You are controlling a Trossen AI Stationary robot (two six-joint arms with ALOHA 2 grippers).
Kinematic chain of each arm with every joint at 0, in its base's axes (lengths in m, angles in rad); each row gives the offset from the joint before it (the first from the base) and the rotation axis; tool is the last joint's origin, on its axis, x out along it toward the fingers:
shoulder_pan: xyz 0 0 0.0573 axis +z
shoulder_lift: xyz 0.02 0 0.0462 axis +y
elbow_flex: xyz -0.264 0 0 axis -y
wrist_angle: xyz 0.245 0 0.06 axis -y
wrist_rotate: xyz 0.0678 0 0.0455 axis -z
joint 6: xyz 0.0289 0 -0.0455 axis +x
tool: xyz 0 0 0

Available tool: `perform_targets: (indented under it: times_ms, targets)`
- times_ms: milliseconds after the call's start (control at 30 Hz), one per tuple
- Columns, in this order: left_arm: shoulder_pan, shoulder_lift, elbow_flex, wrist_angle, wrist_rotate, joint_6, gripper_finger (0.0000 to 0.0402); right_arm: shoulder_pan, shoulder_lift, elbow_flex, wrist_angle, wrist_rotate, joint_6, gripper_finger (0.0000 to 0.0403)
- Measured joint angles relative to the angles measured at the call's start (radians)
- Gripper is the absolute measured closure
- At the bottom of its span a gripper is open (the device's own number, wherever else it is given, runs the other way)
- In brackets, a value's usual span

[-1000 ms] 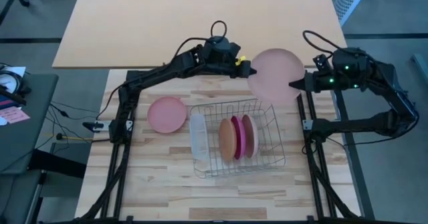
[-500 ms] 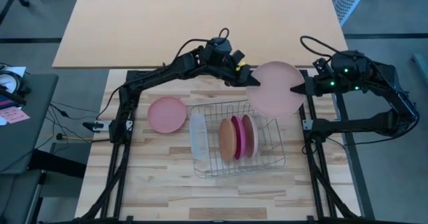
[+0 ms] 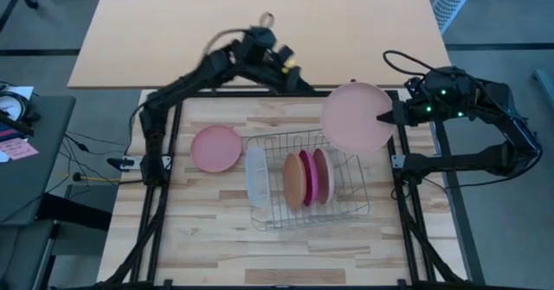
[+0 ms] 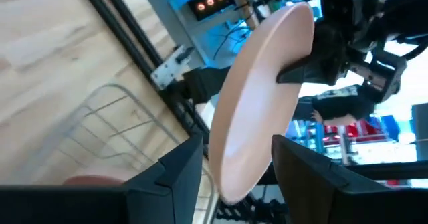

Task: Sort dishes
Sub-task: Put the light orange plate in the dish rack

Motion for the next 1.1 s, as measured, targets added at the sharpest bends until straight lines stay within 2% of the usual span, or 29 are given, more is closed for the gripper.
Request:
perform_targets:
  times_ms: [200,367,533,700,800,900,1100]
  targets:
    - [0.069,-0.11,0.001,-0.093,-0.003,0.086,0.0228,0.0,-0.002,0.0,-0.048,-0.008,0.038,0.0357]
    - [0.104,-0.184,0.001,-0.152,-0.048,0.115,0.0227,0.0,0.023,0.049,-0.051,-0.096,0.078,0.0357]
    - [0.122,-0.238,0.001,-0.191,-0.098,0.137,0.0227,-0.001,0.108,0.252,-0.063,-0.149,0.041,0.0357]
    - [0.129,-0.256,0.001,-0.216,-0.116,0.138,0.0227,-0.03,0.24,0.543,-0.244,-0.267,-0.034,0.0358]
    - [0.128,-0.258,0.001,-0.216,-0.115,0.139,0.0227,-0.039,0.297,0.684,-0.22,-0.364,-0.03,0.0358]
    - [0.129,-0.257,0.001,-0.224,-0.111,0.145,0.0227,-0.039,0.354,0.798,-0.234,-0.403,-0.022,0.0358]
    - [0.12,-0.257,0.001,-0.289,-0.106,0.184,0.0227,-0.038,0.369,0.726,-0.236,-0.398,-0.057,0.0358]
